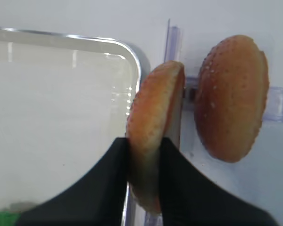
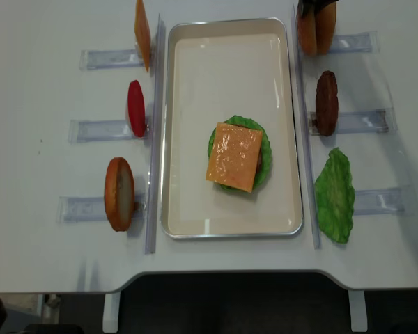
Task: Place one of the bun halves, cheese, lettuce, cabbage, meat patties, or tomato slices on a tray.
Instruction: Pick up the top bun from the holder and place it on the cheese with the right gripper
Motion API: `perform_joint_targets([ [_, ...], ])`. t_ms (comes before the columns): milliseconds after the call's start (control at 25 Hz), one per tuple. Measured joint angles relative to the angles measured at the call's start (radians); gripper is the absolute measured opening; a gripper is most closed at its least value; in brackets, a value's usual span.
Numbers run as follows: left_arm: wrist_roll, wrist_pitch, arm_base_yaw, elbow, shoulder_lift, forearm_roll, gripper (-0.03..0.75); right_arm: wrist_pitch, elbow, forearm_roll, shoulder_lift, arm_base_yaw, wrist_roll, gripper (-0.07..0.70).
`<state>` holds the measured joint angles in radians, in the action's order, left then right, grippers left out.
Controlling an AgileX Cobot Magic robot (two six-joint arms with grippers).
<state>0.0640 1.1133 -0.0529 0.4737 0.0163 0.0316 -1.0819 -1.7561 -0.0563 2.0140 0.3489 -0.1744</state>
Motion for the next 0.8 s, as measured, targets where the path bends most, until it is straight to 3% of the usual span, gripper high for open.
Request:
perform_joint_targets([
  [320, -0.005, 0.0, 0.0, 0.0, 0.0, 0.0, 0.159, -0.02, 0.0, -0.083, -0.083, 0.0, 0.009, 0.139],
  [800, -0.005, 0.0, 0.0, 0.0, 0.0, 0.0, 0.159, -0.137, 0.0, -0.225, -0.191, 0.0, 0.083, 0.129],
])
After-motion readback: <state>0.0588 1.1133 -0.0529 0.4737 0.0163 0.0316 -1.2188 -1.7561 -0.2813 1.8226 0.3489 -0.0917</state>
